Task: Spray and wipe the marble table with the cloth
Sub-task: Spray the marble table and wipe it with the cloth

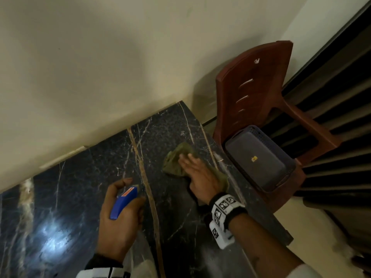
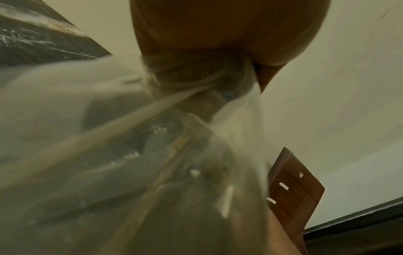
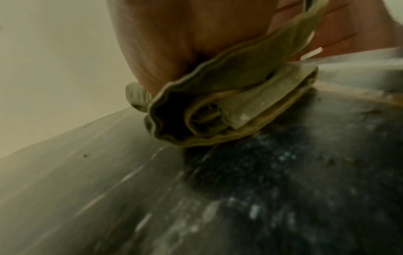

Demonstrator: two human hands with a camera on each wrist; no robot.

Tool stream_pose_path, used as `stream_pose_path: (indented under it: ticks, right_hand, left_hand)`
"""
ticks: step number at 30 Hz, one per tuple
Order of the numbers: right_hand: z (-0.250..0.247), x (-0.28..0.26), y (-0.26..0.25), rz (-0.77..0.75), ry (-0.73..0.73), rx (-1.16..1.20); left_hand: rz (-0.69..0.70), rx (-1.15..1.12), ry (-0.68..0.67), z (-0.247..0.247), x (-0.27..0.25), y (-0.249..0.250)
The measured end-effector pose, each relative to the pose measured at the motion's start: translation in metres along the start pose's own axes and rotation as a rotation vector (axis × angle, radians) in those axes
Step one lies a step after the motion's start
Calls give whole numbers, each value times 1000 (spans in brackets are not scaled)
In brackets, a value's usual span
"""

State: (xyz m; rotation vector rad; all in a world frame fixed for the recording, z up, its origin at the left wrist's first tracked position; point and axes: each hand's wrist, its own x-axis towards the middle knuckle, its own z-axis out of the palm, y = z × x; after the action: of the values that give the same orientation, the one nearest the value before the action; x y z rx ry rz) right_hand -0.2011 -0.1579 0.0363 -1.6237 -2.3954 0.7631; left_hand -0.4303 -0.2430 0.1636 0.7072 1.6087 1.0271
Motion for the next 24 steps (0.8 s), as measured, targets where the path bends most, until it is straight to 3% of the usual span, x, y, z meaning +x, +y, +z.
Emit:
stream_pose_path:
  ticks: [3,6,10,16,24]
  right_hand:
    - [-16,15,23,286,161,-3]
    - [-26,26,30,393,198,28]
    - [-10,10,4,358,217,56]
    - [19,-50,-17,47,19,60]
    - [-27,-25,44,318,123,0]
  left_hand:
    - [10,15,0,-6,-7,-4]
    - [21,42,17,-13,-12,-9]
    - [13,53,23,-12,-19,-15]
    - [-12,49,-62,20,-24,-17]
    - [29,34,-108,50,-35,-32]
